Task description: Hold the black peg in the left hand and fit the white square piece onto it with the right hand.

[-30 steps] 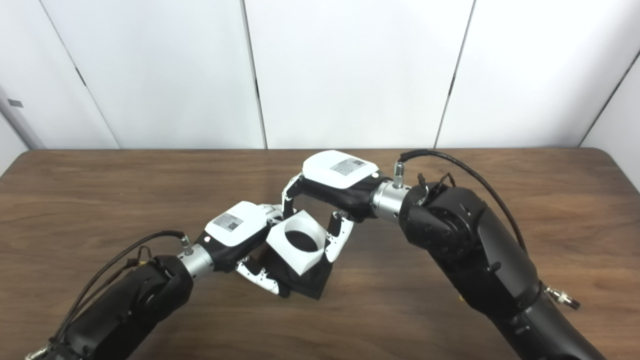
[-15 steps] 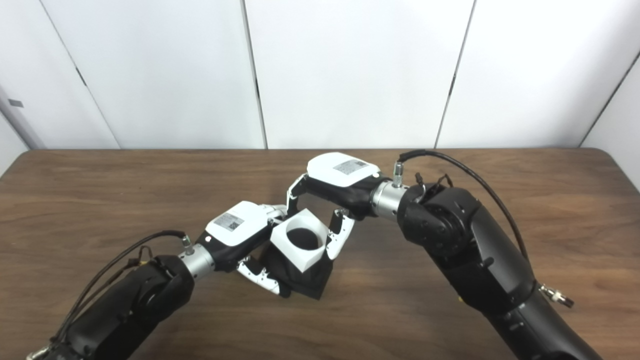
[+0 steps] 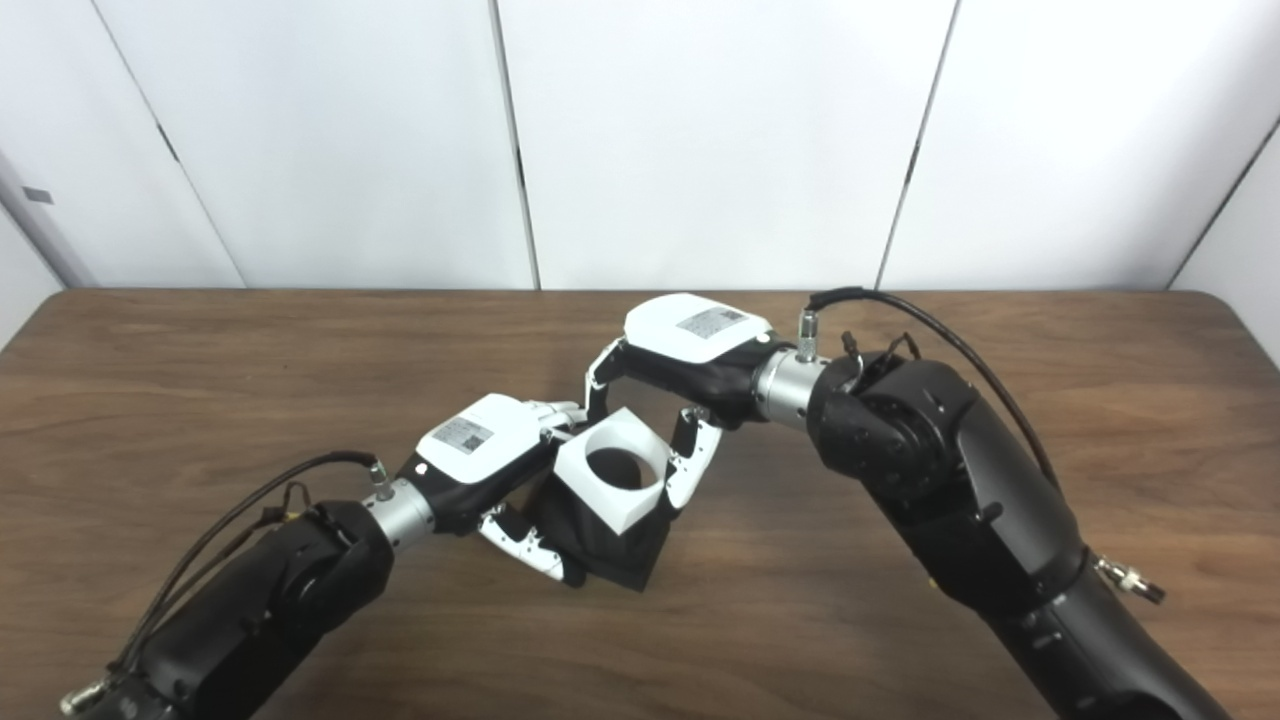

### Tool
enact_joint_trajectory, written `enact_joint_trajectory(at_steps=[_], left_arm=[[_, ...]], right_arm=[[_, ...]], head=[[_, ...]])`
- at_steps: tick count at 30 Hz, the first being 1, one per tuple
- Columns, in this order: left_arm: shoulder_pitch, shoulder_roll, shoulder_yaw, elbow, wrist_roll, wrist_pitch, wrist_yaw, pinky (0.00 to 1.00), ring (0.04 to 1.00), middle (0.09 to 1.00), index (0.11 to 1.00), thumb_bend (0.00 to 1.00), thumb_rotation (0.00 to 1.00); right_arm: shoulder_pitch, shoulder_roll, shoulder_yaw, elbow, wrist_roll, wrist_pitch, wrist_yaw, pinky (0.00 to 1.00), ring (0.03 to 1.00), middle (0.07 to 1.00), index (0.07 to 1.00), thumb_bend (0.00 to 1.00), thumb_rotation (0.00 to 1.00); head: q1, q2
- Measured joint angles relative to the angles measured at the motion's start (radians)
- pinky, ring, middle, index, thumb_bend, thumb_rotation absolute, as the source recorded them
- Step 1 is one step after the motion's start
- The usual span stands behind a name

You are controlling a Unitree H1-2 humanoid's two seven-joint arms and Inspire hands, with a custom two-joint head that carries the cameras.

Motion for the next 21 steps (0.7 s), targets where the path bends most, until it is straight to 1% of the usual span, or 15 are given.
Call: enact_joint_trajectory(at_steps=[8,12,21], left_arm=[[0.000,0.000,-0.001,-0.001,0.002,0.001,-0.001,0.87,0.915,0.918,0.494,0.52,0.08],[0.000,-0.001,-0.001,-0.001,0.002,0.001,-0.001,0.86,0.911,0.913,0.493,0.52,0.08],[0.000,-0.003,-0.001,-0.001,0.002,0.001,-0.001,0.87,0.914,0.916,0.493,0.52,0.08]], right_arm=[[0.000,0.005,0.005,0.001,0.000,-0.008,-0.008,0.80,0.809,0.741,0.478,0.52,0.13],[0.000,0.010,0.019,0.003,-0.008,-0.009,-0.017,0.80,0.809,0.742,0.477,0.52,0.13],[0.000,0.025,0.042,0.005,-0.037,-0.006,-0.005,0.83,0.835,0.754,0.478,0.52,0.13]], head=[[0.002,0.005],[0.002,0.003],[0.006,0.006]])
